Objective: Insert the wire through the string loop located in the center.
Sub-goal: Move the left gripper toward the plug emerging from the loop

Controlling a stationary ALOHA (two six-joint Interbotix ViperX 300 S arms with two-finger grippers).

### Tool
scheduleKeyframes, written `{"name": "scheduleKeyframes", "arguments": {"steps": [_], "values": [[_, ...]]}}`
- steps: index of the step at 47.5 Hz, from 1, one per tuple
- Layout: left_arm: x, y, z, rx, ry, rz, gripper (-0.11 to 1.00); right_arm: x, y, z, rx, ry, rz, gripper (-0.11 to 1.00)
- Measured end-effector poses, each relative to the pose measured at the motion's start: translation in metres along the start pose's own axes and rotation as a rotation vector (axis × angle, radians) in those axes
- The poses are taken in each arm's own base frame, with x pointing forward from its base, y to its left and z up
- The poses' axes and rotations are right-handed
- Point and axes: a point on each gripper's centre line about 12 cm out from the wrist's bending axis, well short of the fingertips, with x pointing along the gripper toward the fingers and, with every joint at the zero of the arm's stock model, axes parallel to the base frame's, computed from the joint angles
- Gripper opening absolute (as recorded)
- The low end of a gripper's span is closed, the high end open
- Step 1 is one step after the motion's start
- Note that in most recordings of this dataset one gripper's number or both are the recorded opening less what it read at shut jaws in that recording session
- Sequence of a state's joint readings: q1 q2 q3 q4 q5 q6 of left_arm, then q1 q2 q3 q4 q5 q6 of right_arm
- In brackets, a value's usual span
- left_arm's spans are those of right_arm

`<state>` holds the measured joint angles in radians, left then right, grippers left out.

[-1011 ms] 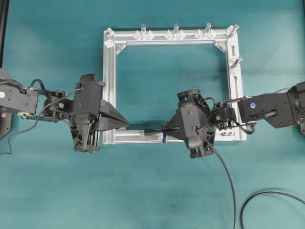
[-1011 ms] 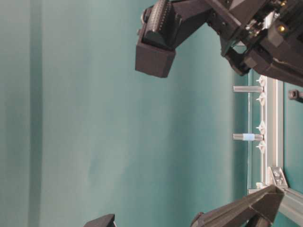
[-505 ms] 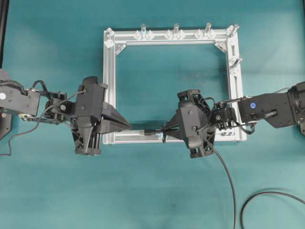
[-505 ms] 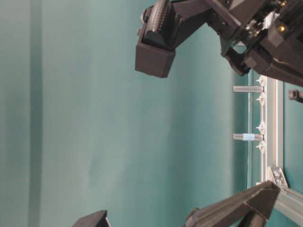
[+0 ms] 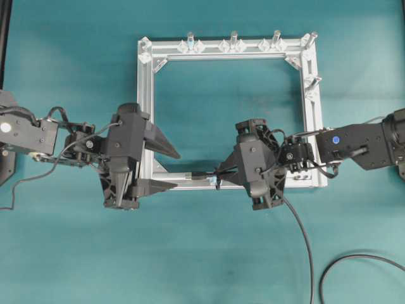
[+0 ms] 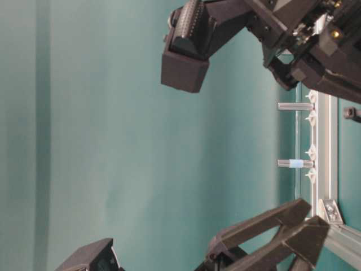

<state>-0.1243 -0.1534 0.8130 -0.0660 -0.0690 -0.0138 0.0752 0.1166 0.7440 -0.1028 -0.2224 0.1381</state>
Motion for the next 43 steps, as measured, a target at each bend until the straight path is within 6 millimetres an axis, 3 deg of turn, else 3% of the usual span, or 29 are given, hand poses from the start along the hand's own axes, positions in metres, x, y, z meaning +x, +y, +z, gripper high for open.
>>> {"name": "scheduleKeyframes", "arguments": {"steps": [33, 38, 43], "values": [[0.001, 0.006, -0.008, -0.006, 0.007, 0.013, 0.77, 0.0, -0.001, 0.0, 0.002, -0.002, -0.002, 0.07], [0.012, 0.007, -0.015, -0.007, 0.034, 0.017, 0.77, 0.0, -0.001, 0.0, 0.002, -0.002, -0.002, 0.07], [0.037, 0.007, -0.019, -0.006, 0.069, 0.019, 0.78, 0.0, -0.001, 0.0, 0.002, -0.002, -0.002, 0.07]]}}
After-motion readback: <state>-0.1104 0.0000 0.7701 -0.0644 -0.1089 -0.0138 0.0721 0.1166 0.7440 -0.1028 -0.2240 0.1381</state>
